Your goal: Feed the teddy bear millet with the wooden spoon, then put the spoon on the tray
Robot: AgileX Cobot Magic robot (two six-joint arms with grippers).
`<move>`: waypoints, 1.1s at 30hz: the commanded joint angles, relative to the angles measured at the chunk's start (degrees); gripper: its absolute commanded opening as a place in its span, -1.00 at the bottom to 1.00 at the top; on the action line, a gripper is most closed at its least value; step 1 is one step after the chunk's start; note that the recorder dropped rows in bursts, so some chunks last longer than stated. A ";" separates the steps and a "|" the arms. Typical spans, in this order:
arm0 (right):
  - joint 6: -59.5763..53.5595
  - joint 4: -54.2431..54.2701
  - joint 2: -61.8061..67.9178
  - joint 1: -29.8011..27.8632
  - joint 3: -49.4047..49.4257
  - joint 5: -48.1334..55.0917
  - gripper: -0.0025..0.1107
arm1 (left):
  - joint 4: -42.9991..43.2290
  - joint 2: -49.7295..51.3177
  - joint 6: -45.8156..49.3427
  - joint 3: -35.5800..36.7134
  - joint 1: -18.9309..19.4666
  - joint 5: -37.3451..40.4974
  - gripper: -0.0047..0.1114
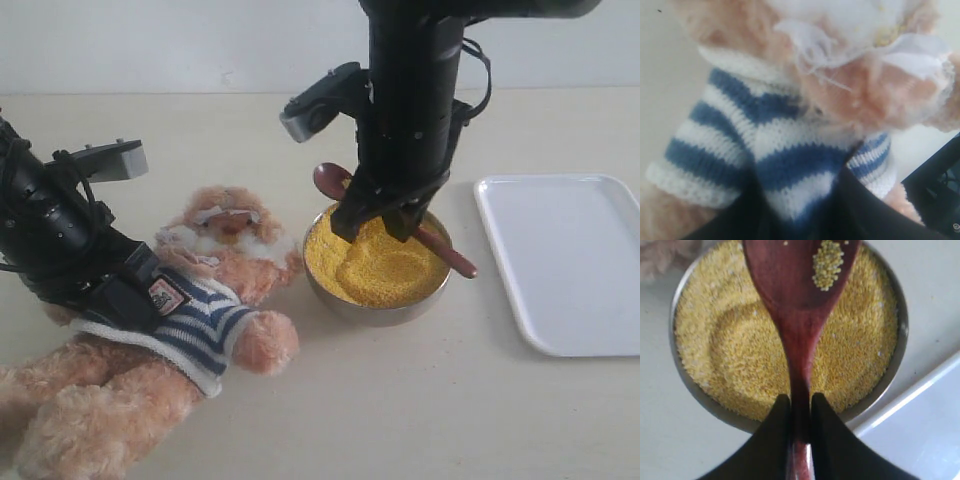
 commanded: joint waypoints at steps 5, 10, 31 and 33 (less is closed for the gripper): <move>1.78 -9.82 -4.48 0.00 6.06 0.22 -0.96 | -0.32 -0.10 -0.60 -0.22 -0.11 -0.17 -0.85; 4.57 -17.22 -4.13 0.91 9.11 0.22 -0.96 | -0.32 -0.10 -1.01 -0.22 -0.11 -0.28 -0.85; 10.45 -31.72 -2.61 6.20 9.91 0.22 -0.96 | -0.21 -0.10 -1.49 -0.22 -0.11 -0.17 -0.85; 10.45 -31.35 -2.61 6.20 9.91 0.22 -0.96 | -0.05 -0.10 -1.49 -0.22 -0.11 -0.17 -0.85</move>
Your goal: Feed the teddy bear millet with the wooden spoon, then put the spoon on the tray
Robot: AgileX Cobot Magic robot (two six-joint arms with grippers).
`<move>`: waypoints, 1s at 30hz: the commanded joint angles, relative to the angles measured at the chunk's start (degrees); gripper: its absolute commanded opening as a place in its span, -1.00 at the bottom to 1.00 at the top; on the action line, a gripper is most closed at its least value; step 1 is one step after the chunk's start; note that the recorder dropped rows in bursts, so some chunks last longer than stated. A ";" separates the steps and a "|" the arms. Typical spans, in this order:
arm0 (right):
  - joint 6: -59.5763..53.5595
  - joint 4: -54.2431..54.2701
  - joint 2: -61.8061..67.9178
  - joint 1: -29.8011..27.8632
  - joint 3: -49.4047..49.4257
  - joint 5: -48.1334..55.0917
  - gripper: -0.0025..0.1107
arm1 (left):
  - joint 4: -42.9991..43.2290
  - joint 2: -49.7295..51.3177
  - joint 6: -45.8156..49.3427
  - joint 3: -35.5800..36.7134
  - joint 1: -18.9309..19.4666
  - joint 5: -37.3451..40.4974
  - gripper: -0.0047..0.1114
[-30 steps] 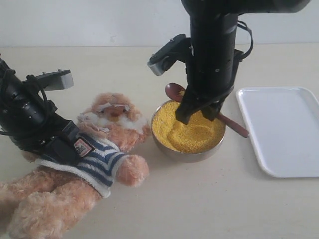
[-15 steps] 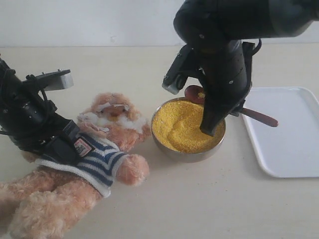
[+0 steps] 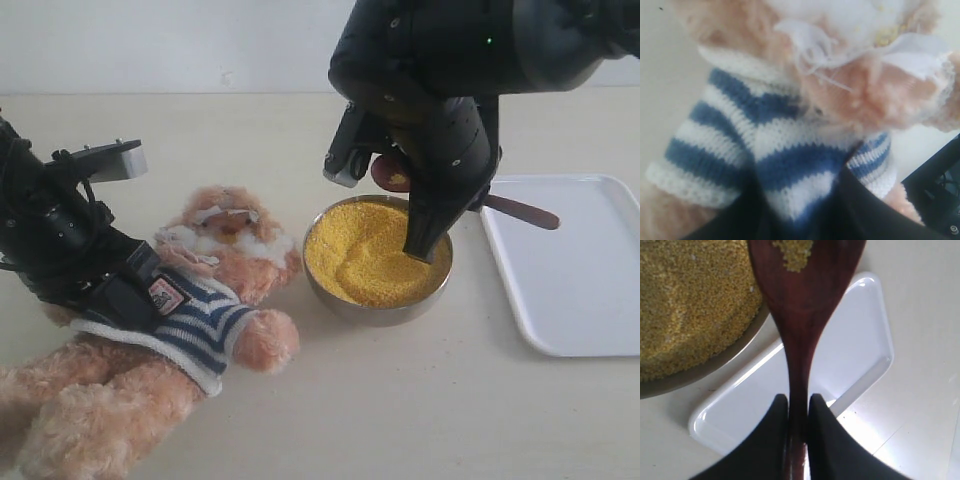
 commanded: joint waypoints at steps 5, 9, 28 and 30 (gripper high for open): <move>0.32 0.45 -0.21 0.06 0.07 -0.04 -0.96 | -0.05 -0.10 -0.53 -0.22 -0.11 -0.17 -0.85; -0.37 0.46 -0.21 0.06 0.07 -0.04 -0.96 | -0.05 -0.10 -0.53 -0.22 -0.11 -0.17 -0.85; -6.88 3.50 -0.21 0.06 0.07 -0.04 -0.96 | 0.09 -0.10 -0.53 -0.22 -0.11 -0.17 -0.85; -7.29 3.24 -0.21 -0.04 0.07 -0.04 -0.96 | 0.09 -0.10 -0.53 -0.22 -0.11 -0.17 -0.85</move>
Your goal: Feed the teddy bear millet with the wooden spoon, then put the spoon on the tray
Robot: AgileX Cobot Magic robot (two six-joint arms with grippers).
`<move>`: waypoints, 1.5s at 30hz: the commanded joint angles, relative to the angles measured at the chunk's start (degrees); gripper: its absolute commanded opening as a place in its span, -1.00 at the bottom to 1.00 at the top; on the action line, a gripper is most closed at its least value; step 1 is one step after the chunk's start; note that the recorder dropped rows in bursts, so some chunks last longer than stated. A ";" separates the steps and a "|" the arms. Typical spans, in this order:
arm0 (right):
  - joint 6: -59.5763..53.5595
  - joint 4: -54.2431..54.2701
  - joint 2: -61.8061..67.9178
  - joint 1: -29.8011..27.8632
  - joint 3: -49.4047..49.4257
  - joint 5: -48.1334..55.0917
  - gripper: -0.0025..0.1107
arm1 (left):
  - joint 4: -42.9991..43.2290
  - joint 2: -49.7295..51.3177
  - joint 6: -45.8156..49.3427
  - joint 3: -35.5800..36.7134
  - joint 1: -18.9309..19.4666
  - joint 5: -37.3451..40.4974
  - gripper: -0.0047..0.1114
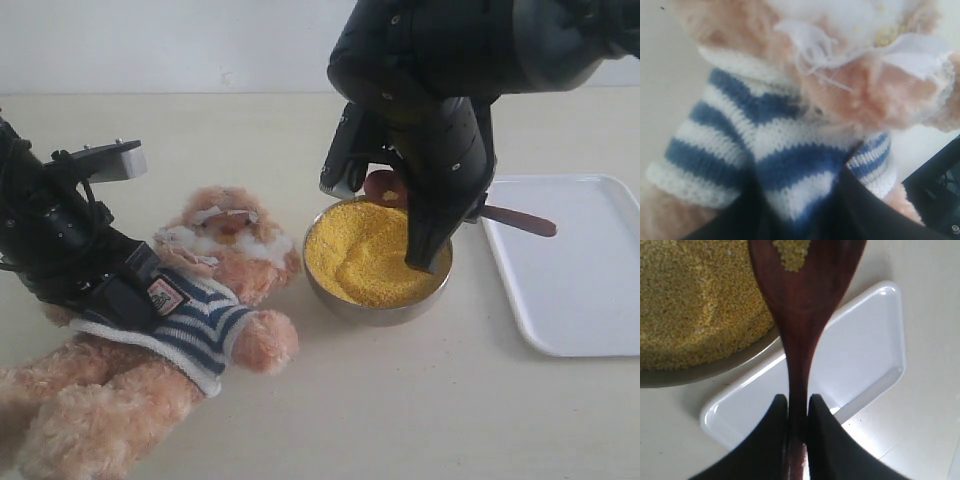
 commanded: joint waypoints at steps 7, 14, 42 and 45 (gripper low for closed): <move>-1.62 -4.75 -0.21 -0.04 3.64 -0.04 -0.96 | -0.13 -0.10 -0.53 -0.22 -0.11 0.06 -0.85; -0.06 -6.33 -0.32 -0.04 9.14 -0.04 -0.96 | -0.13 -0.10 -0.53 -0.22 -0.11 0.06 -0.85; 4.05 -14.96 1.96 4.71 9.23 -0.04 -0.96 | -0.13 -0.10 -0.72 -0.22 -0.11 0.08 -0.85; 4.16 -15.42 1.96 4.71 9.23 -0.04 -0.96 | -0.13 -0.10 -0.72 -0.22 -0.11 0.08 -0.85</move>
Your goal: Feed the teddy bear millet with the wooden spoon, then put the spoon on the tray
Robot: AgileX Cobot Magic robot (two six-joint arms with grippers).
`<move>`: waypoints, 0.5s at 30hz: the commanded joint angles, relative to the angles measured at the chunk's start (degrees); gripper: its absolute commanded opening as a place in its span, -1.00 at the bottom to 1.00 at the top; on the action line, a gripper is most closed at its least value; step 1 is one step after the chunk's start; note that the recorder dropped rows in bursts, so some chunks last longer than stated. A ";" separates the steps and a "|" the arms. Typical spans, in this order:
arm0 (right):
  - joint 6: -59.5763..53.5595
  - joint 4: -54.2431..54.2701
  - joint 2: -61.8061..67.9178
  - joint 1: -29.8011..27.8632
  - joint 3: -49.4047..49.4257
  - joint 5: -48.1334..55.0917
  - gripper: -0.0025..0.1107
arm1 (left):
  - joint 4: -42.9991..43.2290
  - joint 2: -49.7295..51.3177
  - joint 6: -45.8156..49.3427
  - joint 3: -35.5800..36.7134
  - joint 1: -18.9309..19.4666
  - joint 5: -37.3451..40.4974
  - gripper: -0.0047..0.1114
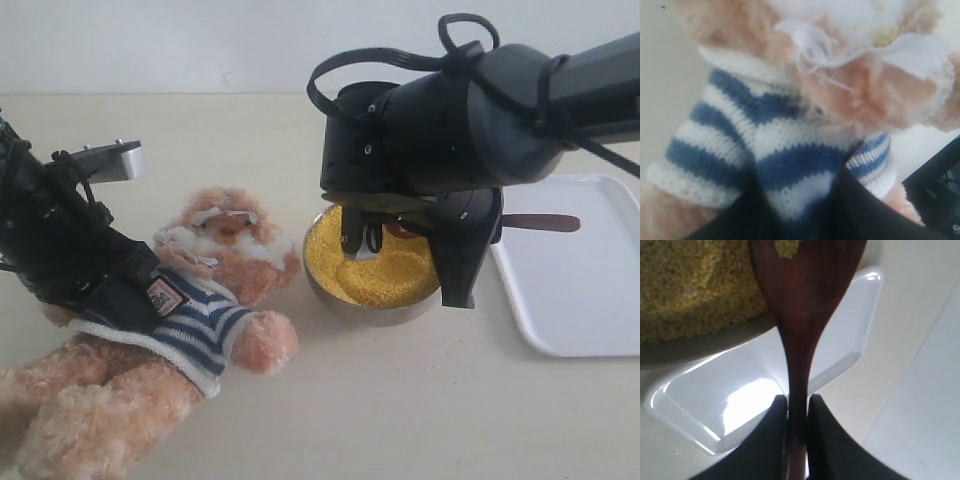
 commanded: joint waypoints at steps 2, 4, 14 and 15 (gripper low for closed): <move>0.46 -1.13 0.13 0.05 0.36 0.17 -0.96 | -0.34 -0.10 -0.62 -0.22 -0.11 0.08 -0.85; 0.70 -1.13 0.50 0.05 0.36 0.17 -0.96 | -0.34 -0.10 -0.62 -0.22 -0.11 0.08 -0.85; 1.28 1.28 1.01 0.05 0.49 0.17 -0.96 | -0.34 -0.10 -0.62 -0.22 -0.11 0.08 -0.85; 1.28 1.39 1.01 0.05 0.49 0.17 -0.96 | -0.34 -0.10 -0.62 -0.22 -0.11 0.08 -0.85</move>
